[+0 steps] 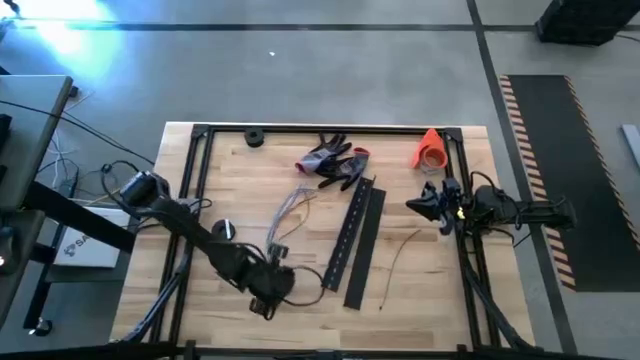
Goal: Ziptie cables
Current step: Move the cables to the center of the table
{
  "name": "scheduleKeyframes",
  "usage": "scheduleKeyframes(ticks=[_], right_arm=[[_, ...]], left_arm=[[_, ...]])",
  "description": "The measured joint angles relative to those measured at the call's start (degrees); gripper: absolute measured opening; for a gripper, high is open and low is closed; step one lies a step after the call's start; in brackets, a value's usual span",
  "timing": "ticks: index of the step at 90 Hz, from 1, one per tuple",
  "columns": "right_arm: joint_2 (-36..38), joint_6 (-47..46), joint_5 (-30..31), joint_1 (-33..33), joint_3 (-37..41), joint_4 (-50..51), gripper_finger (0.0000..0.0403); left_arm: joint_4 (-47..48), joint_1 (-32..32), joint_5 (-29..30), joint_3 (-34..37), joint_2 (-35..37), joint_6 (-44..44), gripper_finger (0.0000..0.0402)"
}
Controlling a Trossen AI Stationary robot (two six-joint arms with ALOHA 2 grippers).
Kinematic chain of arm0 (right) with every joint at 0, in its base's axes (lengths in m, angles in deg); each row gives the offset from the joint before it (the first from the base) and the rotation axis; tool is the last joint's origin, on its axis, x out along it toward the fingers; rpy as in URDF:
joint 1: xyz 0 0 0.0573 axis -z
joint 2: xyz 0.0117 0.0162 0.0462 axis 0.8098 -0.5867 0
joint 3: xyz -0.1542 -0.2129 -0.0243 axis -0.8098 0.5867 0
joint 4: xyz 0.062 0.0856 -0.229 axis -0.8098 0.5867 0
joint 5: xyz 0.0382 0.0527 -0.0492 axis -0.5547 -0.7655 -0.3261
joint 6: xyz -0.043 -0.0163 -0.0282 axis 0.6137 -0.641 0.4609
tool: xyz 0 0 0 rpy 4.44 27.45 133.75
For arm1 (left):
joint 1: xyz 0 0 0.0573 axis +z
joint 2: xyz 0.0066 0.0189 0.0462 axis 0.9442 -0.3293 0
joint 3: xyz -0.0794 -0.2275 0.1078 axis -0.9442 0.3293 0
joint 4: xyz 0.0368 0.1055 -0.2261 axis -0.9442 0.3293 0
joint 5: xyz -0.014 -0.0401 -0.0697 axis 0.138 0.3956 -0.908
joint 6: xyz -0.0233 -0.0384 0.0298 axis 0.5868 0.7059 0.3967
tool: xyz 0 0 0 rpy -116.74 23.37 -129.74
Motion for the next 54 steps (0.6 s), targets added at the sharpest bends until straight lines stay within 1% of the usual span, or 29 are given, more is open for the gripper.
scheduleKeyframes(ticks=[8,15,21,26,32,40,47,54], right_arm=[[-0.13,-0.84,0.04,0.00,0.00,-0.08,0.0000],[-0.13,-0.91,0.04,0.00,0.01,-0.15,0.0000],[-0.13,-0.90,0.12,0.00,0.00,0.01,0.0000],[-0.18,-0.76,0.27,0.00,0.00,-0.03,0.0000],[-0.17,-0.46,0.73,0.00,0.02,-0.14,0.0000],[-0.24,-0.48,0.92,0.00,0.02,-0.09,0.0000],[-0.26,-0.43,0.92,0.00,0.00,-0.12,0.0000],[-0.28,0.07,0.92,0.00,0.00,-0.02,0.0000]], left_arm=[[0.62,-1.57,10.09,0.00,6.53,5.06,0.0000],[0.38,-3.67,17.77,-0.30,13.68,9.11,0.0000],[-0.68,-6.16,23.58,-1.07,19.33,11.21,0.0000],[-2.85,-8.23,27.37,-1.65,23.11,11.04,0.0000],[-7.59,-10.81,30.49,-2.41,26.85,7.78,0.0000],[-16.66,-14.03,33.57,-3.47,30.18,0.68,0.0000],[-22.57,-16.20,35.47,-5.67,30.65,-7.27,0.0000],[-22.90,-17.75,37.73,-9.80,29.35,-12.72,0.0000]])
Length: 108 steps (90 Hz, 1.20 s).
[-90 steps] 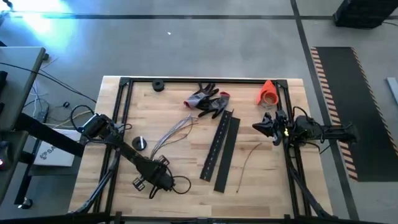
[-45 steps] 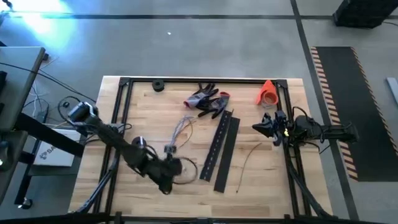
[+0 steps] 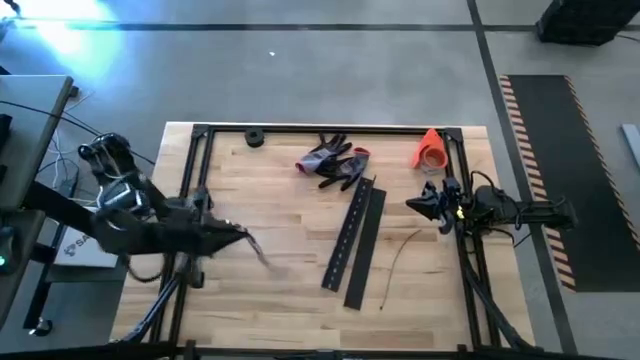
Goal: Ziptie cables
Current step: Move the cables to the center of the table
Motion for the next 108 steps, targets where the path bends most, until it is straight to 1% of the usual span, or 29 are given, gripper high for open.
scheduleKeyframes(ticks=[7,12,18,23,29,34,38,45,52,56,66,71,77,92,102,108], right_arm=[[0.00,-0.02,0.00,0.00,0.00,0.17,0.0000],[0.00,0.02,0.00,0.00,0.01,0.19,0.0000],[0.00,0.03,-0.02,0.00,0.00,0.21,0.0000],[0.00,0.09,0.00,0.00,0.00,0.28,0.0000],[0.02,0.10,0.10,0.00,0.01,0.27,0.0000],[0.00,0.09,0.17,0.00,0.02,0.28,0.0000],[0.00,0.09,0.28,0.00,0.00,0.26,0.0000],[0.00,0.09,0.31,0.00,0.00,0.27,0.0000],[0.00,0.02,0.33,0.00,0.02,0.28,0.0000],[0.00,-0.01,0.33,0.00,0.02,0.26,0.0000],[0.02,-0.03,0.33,0.00,0.00,0.28,0.0000],[0.00,-0.12,0.33,0.00,0.00,0.28,0.0000],[0.00,-0.49,0.33,0.00,0.01,0.28,0.0000],[0.00,-0.96,0.35,0.00,0.02,0.09,0.0000],[0.02,-8.15,1.77,0.04,0.00,-0.23,0.0000],[-0.15,-9.13,2.64,0.35,0.00,-0.38,0.0000]], left_arm=[[3.91,-1.84,5.45,-5.73,-2.31,-2.43,0.0000],[9.47,-3.12,8.50,-10.22,-4.23,-1.12,0.0000],[17.67,-3.45,8.88,-15.43,-6.60,3.75,0.0000],[26.76,-2.10,7.39,-19.51,-8.49,9.97,0.0000],[38.89,1.53,2.32,-23.14,-10.51,20.22,0.0000],[48.71,6.21,-4.65,-24.66,-12.37,29.91,0.0000],[56.36,10.15,-10.88,-24.69,-14.06,35.71,0.0000],[67.32,16.40,-20.57,-24.32,-18.42,42.20,0.0000],[74.77,21.19,-28.25,-23.43,-23.44,44.44,0.0000],[74.41,23.55,-31.99,-22.19,-26.05,43.22,0.0000],[68.31,27.65,-43.45,-19.14,-31.89,35.77,0.0000],[65.98,28.74,-47.35,-18.59,-34.53,32.14,0.0000],[62.81,29.54,-48.19,-17.88,-37.00,28.90,0.0000],[47.97,30.71,-51.71,-15.86,-40.20,24.33,0.0000],[39.49,30.64,-51.16,-14.22,-41.03,23.61,0.0000],[34.99,30.47,-50.90,-11.50,-40.96,24.42,0.0000]])
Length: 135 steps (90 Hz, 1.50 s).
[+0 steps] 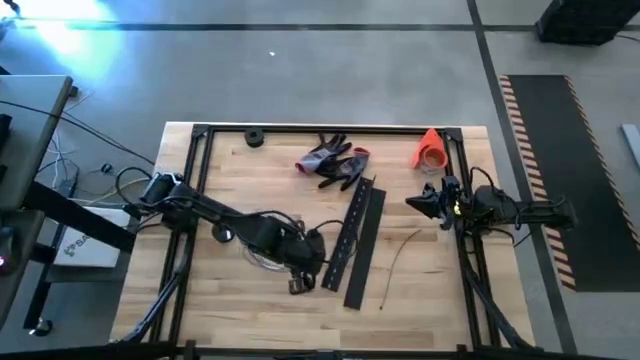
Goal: Ziptie cables
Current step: Move the cables to the center of the table, then move the black cable duct to the top center of the table
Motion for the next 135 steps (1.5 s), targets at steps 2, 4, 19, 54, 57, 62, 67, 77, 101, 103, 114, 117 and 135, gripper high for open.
scheduleKeyframes(ticks=[2,4,19,54,57,62,67,77,101,103,114,117,135], right_arm=[[-0.09,0.30,-0.32,0.08,0.00,-0.12,0.0000],[-0.20,0.79,-0.73,0.10,0.02,-0.16,0.0000],[-2.28,3.92,-1.02,0.02,0.00,-0.39,0.0000],[-16.85,5.19,-10.19,-0.08,-4.26,-4.88,0.0000],[-19.00,6.03,-11.51,-0.33,-5.27,-4.91,0.0000],[-23.08,8.03,-12.46,-1.14,-7.40,-4.91,0.0000],[-27.56,10.42,-12.71,-2.21,-9.91,-4.96,0.0002],[-38.06,15.86,-13.03,-3.88,-17.22,-2.24,0.0022],[-67.46,38.11,-17.29,-4.69,-43.57,22.83,0.0116],[-69.82,40.63,-17.73,-4.92,-45.67,24.85,0.0122],[-82.15,55.49,-18.69,-6.72,-56.18,36.97,0.0143],[-85.37,59.29,-18.59,-7.30,-58.84,40.08,0.0145],[-100.37,74.02,-7.84,-10.64,-71.42,51.90,0.0138]], left_arm=[[-1.41,0.00,0.00,1.09,0.00,0.46,0.0000],[-2.71,0.07,0.00,2.23,0.00,1.02,0.0000],[-11.07,1.85,0.00,11.13,-0.11,4.61,0.0001],[-22.57,5.65,-4.52,16.68,1.37,4.21,0.0125],[-22.61,5.63,-4.69,16.66,2.06,4.55,0.0142],[-22.59,5.13,-4.65,16.66,3.64,4.98,0.0169],[-21.64,4.15,-3.87,16.66,5.33,6.55,0.0192],[-18.60,1.62,0.95,16.66,10.03,9.76,0.0218],[-13.48,-7.67,26.95,16.66,18.72,19.74,0.0225],[-13.50,-8.54,28.68,16.66,18.99,20.28,0.0225],[-12.82,-12.39,33.77,16.64,19.06,22.21,0.0225],[-12.55,-13.18,34.61,16.64,18.85,22.78,0.0225],[-11.60,-16.04,35.52,17.10,16.68,25.28,0.0225]])
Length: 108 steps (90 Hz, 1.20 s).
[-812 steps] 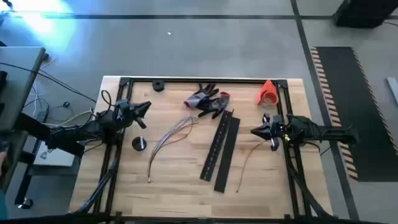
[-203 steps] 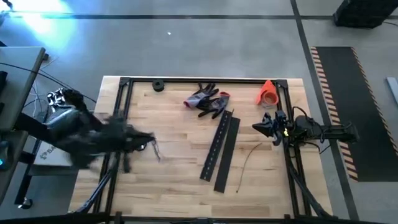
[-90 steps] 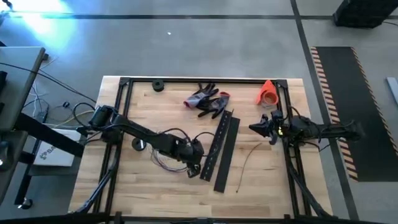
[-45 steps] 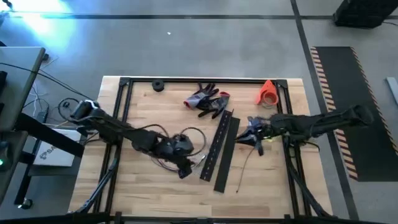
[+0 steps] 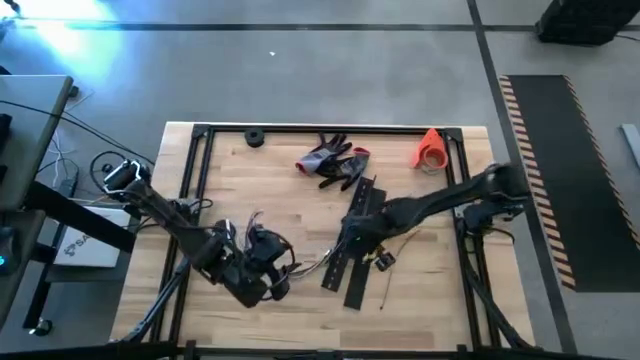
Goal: Ziptie cables
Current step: Move the black cable duct to the top center of the table
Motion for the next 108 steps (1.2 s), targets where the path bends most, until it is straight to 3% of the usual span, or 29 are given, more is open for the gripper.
scheduleKeyframes(ticks=[11,22,42,50,64,76,84,108], right_arm=[[-5.84,5.04,5.98,-0.73,-4.31,3.37,0.0126],[-9.30,7.14,7.22,-0.71,-6.89,7.00,0.0106],[-9.67,1.84,10.19,-0.62,-7.63,7.55,0.0010],[-7.10,-0.82,12.90,-0.57,-7.63,9.54,0.0005],[-0.71,-6.05,10.76,1.15,-7.63,10.78,0.0002],[3.03,-8.90,11.95,3.92,-7.74,6.45,0.0001],[2.48,-8.31,12.01,5.99,-7.71,1.87,0.0001],[-6.35,-8.64,4.09,13.32,-7.63,-9.04,0.0000]], left_arm=[[0.94,-0.89,0.56,-0.02,-0.95,1.99,0.0225],[1.01,-1.59,0.94,-0.02,-1.49,2.06,0.0225],[0.98,-1.94,4.20,-0.24,-1.45,2.40,0.0225],[1.04,-2.23,7.65,-1.43,-1.45,2.32,0.0225],[1.07,-3.24,11.06,-4.26,-1.42,-1.22,0.0225],[1.33,-3.54,12.30,-5.69,-1.34,-3.26,0.0225],[2.43,-3.50,13.04,-6.05,-1.27,-4.08,0.0225],[7.67,-2.56,12.41,-6.12,-0.77,-1.32,0.0225]])
